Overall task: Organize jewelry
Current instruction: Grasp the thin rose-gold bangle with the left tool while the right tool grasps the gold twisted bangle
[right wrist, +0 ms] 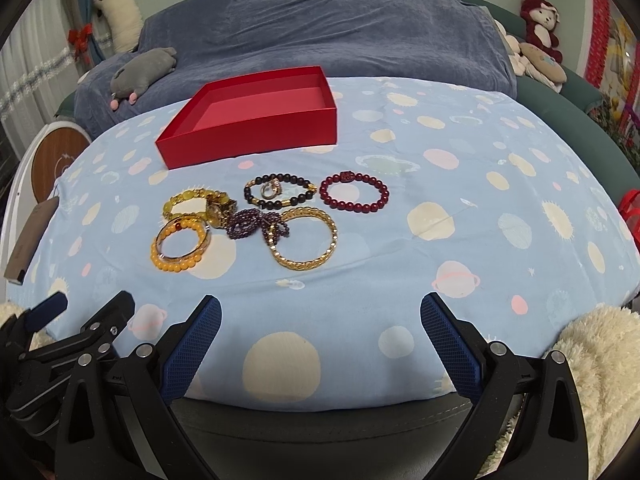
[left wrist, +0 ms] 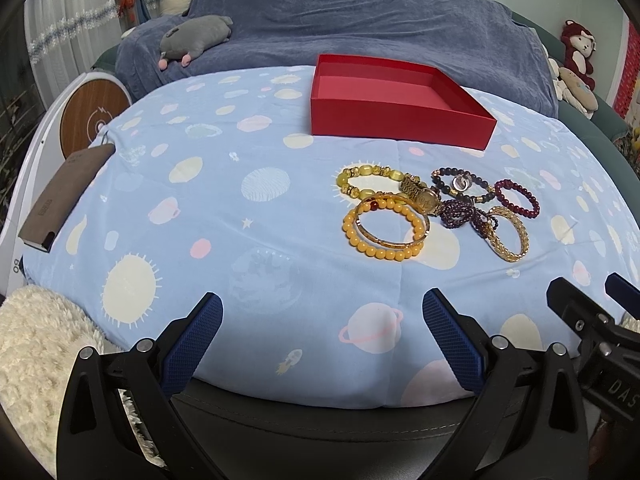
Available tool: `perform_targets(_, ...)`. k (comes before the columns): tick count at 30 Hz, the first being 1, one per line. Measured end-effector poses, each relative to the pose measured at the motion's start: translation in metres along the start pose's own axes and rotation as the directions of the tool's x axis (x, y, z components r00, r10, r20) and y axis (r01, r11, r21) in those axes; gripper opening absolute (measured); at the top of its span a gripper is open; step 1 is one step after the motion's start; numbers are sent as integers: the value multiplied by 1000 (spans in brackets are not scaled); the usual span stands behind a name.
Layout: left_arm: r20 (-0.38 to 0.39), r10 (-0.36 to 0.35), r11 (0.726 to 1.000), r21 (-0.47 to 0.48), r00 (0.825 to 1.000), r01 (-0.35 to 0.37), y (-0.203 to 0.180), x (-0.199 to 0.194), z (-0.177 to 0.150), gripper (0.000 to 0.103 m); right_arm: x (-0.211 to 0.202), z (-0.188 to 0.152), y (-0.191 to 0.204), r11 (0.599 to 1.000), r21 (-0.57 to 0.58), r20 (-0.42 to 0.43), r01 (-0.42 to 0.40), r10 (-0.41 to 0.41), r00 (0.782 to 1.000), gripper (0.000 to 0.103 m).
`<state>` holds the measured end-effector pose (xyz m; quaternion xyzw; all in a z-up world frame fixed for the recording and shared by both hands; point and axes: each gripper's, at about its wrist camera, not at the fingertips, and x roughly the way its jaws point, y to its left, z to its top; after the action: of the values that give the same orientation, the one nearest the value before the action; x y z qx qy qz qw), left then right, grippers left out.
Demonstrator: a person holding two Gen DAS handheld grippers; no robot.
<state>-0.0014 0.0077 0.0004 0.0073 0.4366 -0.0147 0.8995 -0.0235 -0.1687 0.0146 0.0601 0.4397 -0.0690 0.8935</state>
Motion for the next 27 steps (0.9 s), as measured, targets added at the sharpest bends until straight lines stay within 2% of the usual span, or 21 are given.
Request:
perform_targets(4, -12, -5, 1000, -25, 1000, 5, 4, 4, 4, 96, 8, 4, -9, 999, 43, -21, -5, 6, 1000, 96)
perform_targets(12, -47, -20, 1000, -17, 999, 19, 1, 20, 17, 96, 27, 18, -7, 998, 28, -62, -48, 49, 997, 96)
perform_targets(19, -70, -50, 999, -12, 996, 49, -4, 38, 30, 96, 52, 29, 1, 997, -30, -100, -75, 72, 992, 87)
perform_targets(27, -102, -62, 998, -28, 993, 60, -1, 54, 36, 96, 78, 37, 3, 995, -26, -150, -97, 92, 984, 73)
